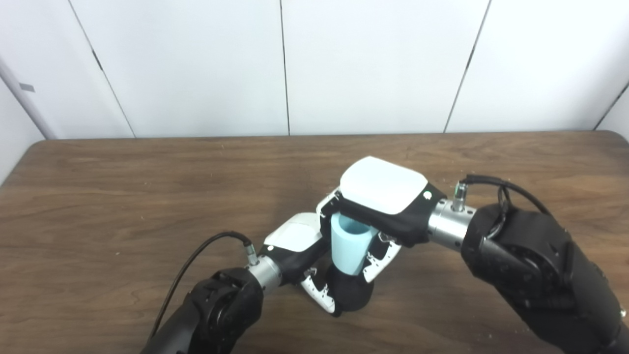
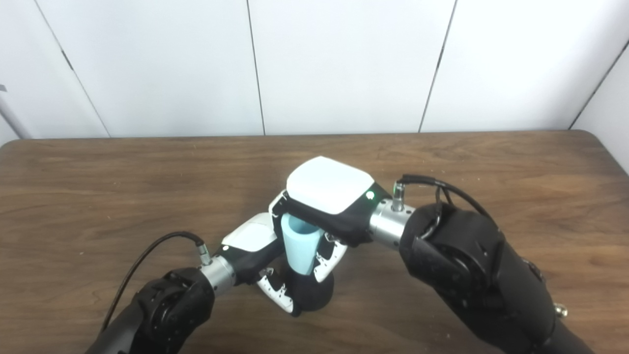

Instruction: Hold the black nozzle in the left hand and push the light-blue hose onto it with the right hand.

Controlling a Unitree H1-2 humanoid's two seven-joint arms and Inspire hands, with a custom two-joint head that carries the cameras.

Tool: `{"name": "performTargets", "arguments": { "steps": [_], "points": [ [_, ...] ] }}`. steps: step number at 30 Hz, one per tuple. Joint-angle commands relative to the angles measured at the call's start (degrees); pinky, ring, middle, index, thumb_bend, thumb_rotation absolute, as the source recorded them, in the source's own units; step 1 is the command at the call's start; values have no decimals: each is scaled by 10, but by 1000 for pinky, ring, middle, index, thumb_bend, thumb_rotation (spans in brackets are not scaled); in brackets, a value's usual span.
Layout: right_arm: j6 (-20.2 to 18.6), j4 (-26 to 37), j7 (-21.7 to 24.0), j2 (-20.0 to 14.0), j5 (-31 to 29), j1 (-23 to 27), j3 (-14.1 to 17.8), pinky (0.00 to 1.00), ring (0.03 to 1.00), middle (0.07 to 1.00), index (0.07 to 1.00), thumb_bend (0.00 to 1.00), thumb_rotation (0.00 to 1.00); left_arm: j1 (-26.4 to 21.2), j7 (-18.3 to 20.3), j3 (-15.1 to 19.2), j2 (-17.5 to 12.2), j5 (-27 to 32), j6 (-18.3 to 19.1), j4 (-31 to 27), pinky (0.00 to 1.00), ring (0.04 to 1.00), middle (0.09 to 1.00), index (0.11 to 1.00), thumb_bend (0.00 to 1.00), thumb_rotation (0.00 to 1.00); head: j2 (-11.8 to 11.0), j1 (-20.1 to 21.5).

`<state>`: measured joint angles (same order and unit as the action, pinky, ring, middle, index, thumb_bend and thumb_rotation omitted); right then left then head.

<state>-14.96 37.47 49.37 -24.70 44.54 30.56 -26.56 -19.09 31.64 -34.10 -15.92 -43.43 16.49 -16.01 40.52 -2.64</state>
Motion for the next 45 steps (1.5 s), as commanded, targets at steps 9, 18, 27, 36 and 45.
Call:
{"name": "performTargets", "arguments": {
  "steps": [9, 18, 27, 36, 45],
  "points": [
    [74, 7, 6, -6, 61, -8, 4, 996, 997, 935, 826, 928, 275, 34, 59, -35, -3, 12, 16, 36, 1000, 737, 549, 449, 512, 0, 1, 0],
    [97, 10, 4, 13, 62, -12, 36, 1000, 1000, 1000, 919, 1000, 326, 34, 55, -34, -2, 16, 12, 42, 1000, 744, 544, 449, 513, 0, 1, -1],
    [79, 33, 29, 22, 31, 9, 80, 1000, 1000, 1000, 948, 1000, 389, 33, 56, -36, -2, 12, 15, 44, 1000, 813, 536, 443, 515, 0, 0, -2],
    [30, 85, 40, 29, 3, 19, 147, 994, 1000, 1000, 940, 933, 515, 30, 59, -39, -2, 9, 19, 41, 1000, 743, 531, 451, 517, 0, 0, -6],
    [58, 124, 12, 3, -33, -24, 189, 858, 930, 924, 903, 830, 627, 33, 55, -37, -4, 9, 17, 41, 1000, 750, 534, 449, 516, 0, -2, 0]
  ]
}}
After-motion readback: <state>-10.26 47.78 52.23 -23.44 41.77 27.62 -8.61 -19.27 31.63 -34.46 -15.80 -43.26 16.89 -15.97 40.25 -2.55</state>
